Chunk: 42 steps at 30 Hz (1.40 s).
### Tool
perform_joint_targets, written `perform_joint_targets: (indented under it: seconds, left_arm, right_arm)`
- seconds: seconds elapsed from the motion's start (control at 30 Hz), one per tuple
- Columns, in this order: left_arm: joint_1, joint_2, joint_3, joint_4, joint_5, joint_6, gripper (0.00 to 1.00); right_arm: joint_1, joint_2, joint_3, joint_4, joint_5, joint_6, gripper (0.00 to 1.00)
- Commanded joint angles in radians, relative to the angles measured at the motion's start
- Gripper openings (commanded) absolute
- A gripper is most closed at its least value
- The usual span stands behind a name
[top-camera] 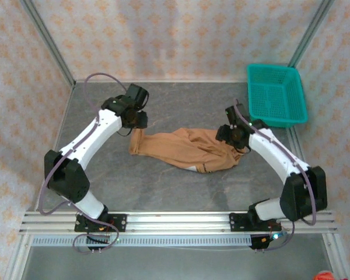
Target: Fold the inside-out t-shirt
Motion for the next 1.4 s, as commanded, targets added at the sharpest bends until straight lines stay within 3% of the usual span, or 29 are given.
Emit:
perform_joint_targets:
  seconds: [0.0, 0.23, 0.3, 0.37, 0.43, 0.53, 0.57, 0.8, 0.9, 0.97, 1.13, 1.3, 1.37]
  left_arm:
    - [-0.027, -0.018, -0.077, 0.097, 0.138, -0.074, 0.48]
    - [-0.036, 0.037, -0.277, 0.281, 0.244, -0.155, 0.71]
    - [-0.037, 0.081, -0.3, 0.326, 0.277, -0.172, 0.72]
    - [-0.037, 0.136, -0.308, 0.365, 0.293, -0.184, 0.7]
    - [-0.035, 0.181, -0.295, 0.372, 0.278, -0.179, 0.54]
    - [-0.007, 0.233, -0.234, 0.323, 0.23, -0.137, 0.09]
    - [0.011, 0.24, -0.21, 0.301, 0.22, -0.118, 0.0]
    - [0.194, 0.127, -0.021, 0.143, 0.149, -0.04, 0.0]
    - [0.216, 0.036, 0.007, 0.107, 0.088, -0.028, 0.0]
    - [0.215, -0.033, -0.04, 0.142, 0.105, -0.043, 0.0]
    - [0.117, -0.176, -0.325, 0.297, 0.119, -0.103, 0.0]
    - [0.011, -0.15, -0.543, 0.361, 0.082, -0.145, 0.0]
    - [-0.011, -0.137, -0.565, 0.341, 0.052, -0.139, 0.0]
  right_arm:
    - [0.013, 0.132, 0.055, 0.012, -0.03, -0.032, 0.62]
    - [0.08, 0.326, 0.086, 0.038, -0.075, -0.042, 0.58]
    - [0.086, 0.349, 0.079, 0.058, -0.092, -0.031, 0.45]
    - [0.084, 0.347, 0.086, 0.06, -0.084, -0.022, 0.18]
    - [0.082, 0.318, 0.109, 0.043, -0.06, -0.02, 0.0]
    - [0.059, 0.24, 0.149, 0.021, -0.029, -0.02, 0.0]
    - [0.044, 0.213, 0.164, 0.017, -0.027, -0.02, 0.0]
    - [-0.099, -0.001, 0.291, 0.014, -0.033, 0.008, 0.0]
    - [-0.121, -0.061, 0.334, 0.003, -0.023, 0.012, 0.0]
    - [-0.12, -0.084, 0.326, 0.002, -0.026, 0.019, 0.0]
    - [-0.112, -0.125, 0.05, 0.116, -0.183, 0.104, 0.0]
    - [-0.07, -0.124, -0.299, 0.271, -0.242, 0.197, 0.0]
    - [-0.056, -0.124, -0.352, 0.265, -0.235, 0.202, 0.08]
